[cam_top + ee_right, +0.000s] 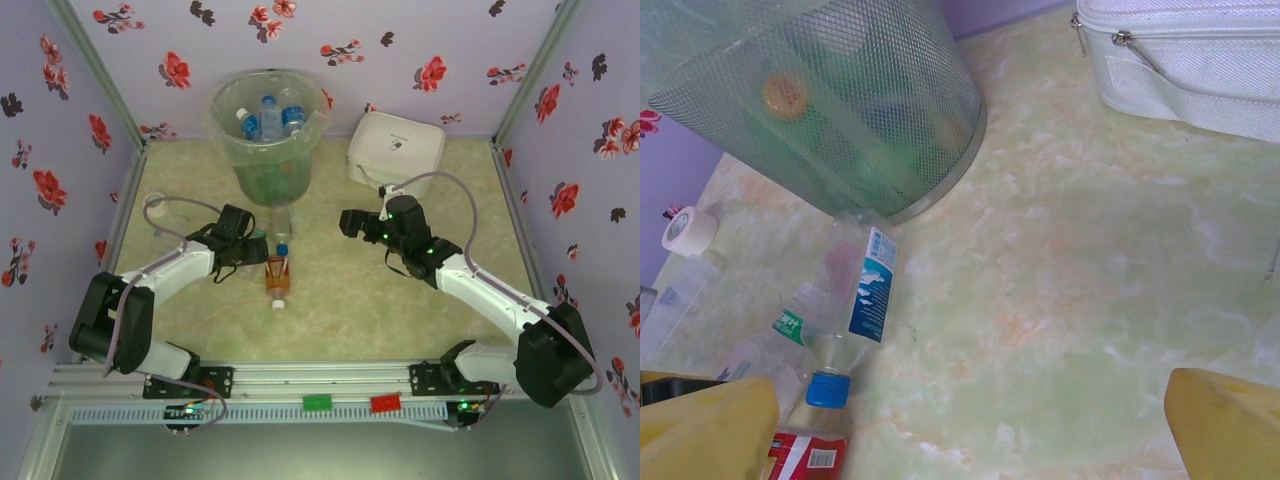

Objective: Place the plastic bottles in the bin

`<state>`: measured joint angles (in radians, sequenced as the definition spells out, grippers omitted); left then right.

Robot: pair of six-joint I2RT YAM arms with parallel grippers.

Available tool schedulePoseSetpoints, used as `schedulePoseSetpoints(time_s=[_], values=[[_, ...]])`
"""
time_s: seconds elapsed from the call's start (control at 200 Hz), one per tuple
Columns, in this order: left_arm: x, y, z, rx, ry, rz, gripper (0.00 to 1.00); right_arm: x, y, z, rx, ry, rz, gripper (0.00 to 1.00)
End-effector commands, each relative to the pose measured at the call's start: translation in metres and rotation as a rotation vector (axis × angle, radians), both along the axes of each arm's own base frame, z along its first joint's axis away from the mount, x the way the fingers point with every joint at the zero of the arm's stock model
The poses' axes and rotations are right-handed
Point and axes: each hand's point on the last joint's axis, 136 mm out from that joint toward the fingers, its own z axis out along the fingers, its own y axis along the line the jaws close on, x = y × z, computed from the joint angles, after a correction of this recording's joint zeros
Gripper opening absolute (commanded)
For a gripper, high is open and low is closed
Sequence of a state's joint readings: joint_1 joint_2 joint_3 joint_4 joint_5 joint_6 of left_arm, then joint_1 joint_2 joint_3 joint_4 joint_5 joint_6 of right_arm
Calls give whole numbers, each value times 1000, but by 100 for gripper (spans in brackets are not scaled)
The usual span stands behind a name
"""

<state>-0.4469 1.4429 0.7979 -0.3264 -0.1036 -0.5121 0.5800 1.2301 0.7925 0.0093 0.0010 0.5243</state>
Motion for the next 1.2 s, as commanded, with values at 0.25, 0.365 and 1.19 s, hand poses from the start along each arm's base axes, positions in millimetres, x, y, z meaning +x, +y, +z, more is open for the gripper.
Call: schedulePoseSetpoints(time_s=[0.25, 0.365, 1.19], values=[[0, 16, -2, 95, -2, 20, 50, 0, -16, 5, -26, -34, -39, 100], [1, 17, 10, 78, -41, 29, 38, 1, -16, 4, -27, -30, -41, 100], [-7, 42, -12, 1, -25, 139, 53, -3, -16, 2, 1, -26, -41, 100]])
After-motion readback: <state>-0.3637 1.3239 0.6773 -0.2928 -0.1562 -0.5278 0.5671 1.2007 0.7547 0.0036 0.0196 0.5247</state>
